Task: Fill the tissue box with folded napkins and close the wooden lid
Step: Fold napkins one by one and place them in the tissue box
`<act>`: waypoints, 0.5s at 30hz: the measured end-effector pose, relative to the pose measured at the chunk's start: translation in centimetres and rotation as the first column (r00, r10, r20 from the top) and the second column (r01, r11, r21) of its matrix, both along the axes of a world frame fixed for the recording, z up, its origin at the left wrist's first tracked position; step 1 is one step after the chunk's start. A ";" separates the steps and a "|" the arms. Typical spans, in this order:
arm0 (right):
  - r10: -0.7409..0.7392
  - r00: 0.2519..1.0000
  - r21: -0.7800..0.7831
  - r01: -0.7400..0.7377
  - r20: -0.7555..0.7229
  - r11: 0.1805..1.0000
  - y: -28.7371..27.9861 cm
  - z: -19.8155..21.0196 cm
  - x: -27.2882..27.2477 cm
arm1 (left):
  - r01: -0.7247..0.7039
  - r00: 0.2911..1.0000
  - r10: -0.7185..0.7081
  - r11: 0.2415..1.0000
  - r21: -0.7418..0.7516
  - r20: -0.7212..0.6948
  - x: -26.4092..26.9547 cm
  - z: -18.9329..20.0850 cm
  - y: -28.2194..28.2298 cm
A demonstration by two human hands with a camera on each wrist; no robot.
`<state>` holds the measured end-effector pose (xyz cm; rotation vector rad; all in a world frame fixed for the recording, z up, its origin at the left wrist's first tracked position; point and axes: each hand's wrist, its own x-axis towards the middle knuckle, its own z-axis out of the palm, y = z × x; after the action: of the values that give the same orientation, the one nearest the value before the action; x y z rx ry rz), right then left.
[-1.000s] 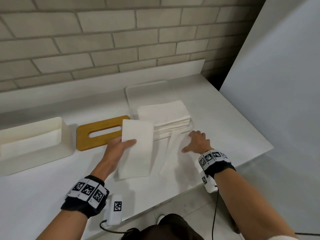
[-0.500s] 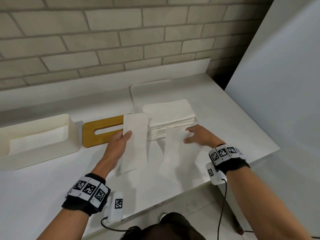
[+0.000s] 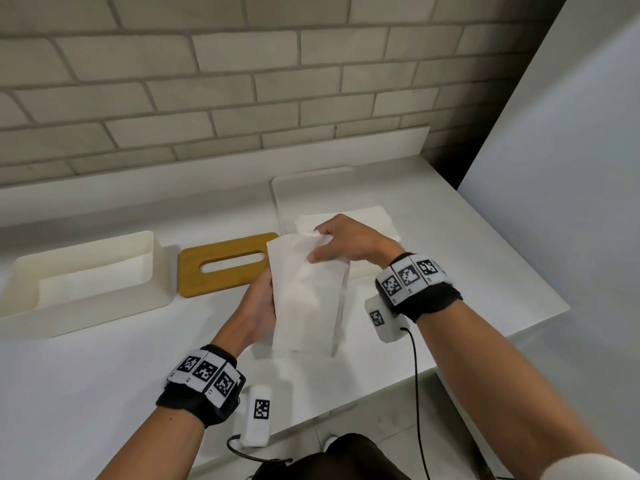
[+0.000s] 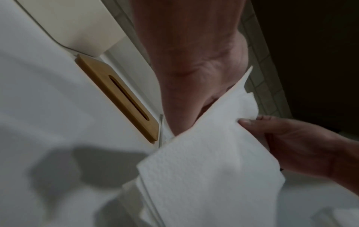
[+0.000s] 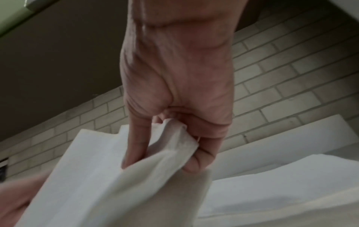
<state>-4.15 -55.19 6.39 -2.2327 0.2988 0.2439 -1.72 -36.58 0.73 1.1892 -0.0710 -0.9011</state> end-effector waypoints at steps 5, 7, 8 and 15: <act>0.016 1.000 -0.029 -0.016 0.019 0.999 2.0 -0.9 1.9 | 0.021 0.997 -0.023 0.999 -0.037 -0.067 0.2 -0.9 2.4; -0.067 0.993 0.001 0.067 0.096 0.998 2.4 -1.5 2.1 | 0.024 1.000 -0.024 0.998 0.056 -0.007 0.3 -1.1 3.1; -0.158 0.979 0.044 0.154 0.126 0.987 2.5 -1.8 1.9 | -0.010 1.000 0.010 0.996 0.086 0.006 0.5 -1.1 3.4; -0.175 0.970 0.630 0.244 -0.170 0.738 5.3 -4.5 -1.0 | -0.112 0.989 0.102 0.989 -0.094 -0.103 2.3 -0.8 5.9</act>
<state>-5.10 -49.94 1.87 -1.4804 0.4425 0.2856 0.63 -30.68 -0.07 1.0452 0.0268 -0.8504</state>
